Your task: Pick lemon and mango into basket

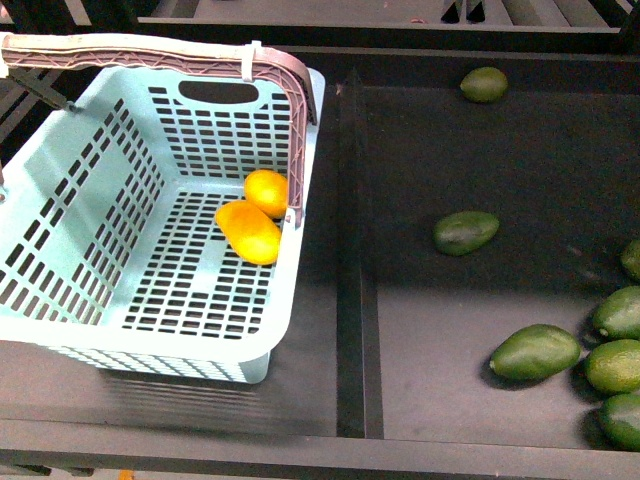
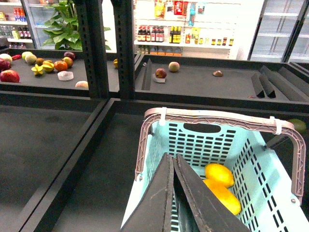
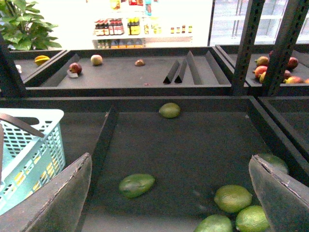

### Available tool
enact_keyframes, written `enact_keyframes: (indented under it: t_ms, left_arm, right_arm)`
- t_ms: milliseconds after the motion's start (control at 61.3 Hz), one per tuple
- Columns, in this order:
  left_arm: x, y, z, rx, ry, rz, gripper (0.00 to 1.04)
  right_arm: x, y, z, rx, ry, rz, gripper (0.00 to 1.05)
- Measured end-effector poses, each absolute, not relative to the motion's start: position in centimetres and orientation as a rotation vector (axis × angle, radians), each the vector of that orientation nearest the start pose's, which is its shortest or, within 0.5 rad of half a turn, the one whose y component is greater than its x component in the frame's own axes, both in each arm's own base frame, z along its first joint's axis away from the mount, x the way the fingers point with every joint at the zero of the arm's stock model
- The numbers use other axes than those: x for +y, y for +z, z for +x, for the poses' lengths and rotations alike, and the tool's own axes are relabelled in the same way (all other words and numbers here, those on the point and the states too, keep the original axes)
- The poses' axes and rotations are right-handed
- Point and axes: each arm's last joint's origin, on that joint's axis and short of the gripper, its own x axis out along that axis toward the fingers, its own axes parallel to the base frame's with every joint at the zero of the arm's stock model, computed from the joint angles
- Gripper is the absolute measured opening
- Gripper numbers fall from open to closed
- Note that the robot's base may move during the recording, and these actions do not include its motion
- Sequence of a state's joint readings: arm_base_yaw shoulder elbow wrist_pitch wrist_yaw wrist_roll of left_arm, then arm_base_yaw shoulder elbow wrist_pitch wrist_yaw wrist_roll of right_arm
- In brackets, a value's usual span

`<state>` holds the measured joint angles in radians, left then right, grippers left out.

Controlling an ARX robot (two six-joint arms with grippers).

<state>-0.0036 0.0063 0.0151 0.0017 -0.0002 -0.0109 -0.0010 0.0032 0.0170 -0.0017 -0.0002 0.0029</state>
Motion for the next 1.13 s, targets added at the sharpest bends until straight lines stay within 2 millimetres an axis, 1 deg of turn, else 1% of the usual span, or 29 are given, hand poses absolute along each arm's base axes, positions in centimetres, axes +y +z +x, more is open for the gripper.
enact_keyframes:
  t_ms: [391, 473, 489, 604, 620, 701, 718, 816, 865, 930, 1126]
  left_arm:
    - [-0.03, 16.83, 9.72, -0.01, -0.003, -0.012, 0.04]
    - [-0.03, 16.83, 9.72, -0.01, -0.003, -0.011, 0.22]
    - [-0.03, 16.83, 9.72, -0.01, -0.003, -0.011, 0.24]
    - [-0.03, 16.83, 9.72, -0.01, -0.003, -0.011, 0.49]
    - [-0.03, 16.83, 9.72, -0.01, -0.003, -0.011, 0.5]
    - [-0.03, 16.83, 9.72, -0.01, -0.003, -0.011, 0.68]
    - [-0.03, 16.83, 9.72, -0.01, -0.003, -0.011, 0.7]
    - [-0.03, 16.83, 9.72, -0.01, -0.003, -0.011, 0.91]
    - [-0.03, 16.83, 9.72, -0.01, -0.003, -0.011, 0.99]
    - [-0.03, 16.83, 9.72, -0.01, -0.003, -0.009, 0.97]
    - [-0.03, 16.83, 9.72, -0.01, -0.003, -0.009, 0.98]
  right_arm:
    - [-0.01, 16.89, 9.68, -0.012, -0.001, 0.003, 0.96]
    - [-0.01, 16.89, 9.68, -0.012, -0.001, 0.003, 0.96]
    - [-0.01, 16.89, 9.68, -0.012, -0.001, 0.003, 0.96]
    - [-0.01, 16.89, 9.68, -0.012, -0.001, 0.003, 0.96]
    - [-0.01, 16.89, 9.68, -0.012, -0.001, 0.003, 0.96]
    - [-0.01, 16.89, 9.68, -0.012, -0.001, 0.003, 0.96]
    - [-0.01, 16.89, 9.68, -0.012, -0.001, 0.003, 0.96]
    - [-0.01, 16.89, 9.68, -0.012, -0.001, 0.003, 0.96]
    - [-0.01, 16.89, 9.68, -0.012, -0.001, 0.003, 0.96]
    - [-0.01, 16.89, 9.68, -0.012, -0.001, 0.003, 0.96]
    - [-0.01, 16.89, 9.68, -0.012, -0.001, 0.003, 0.96]
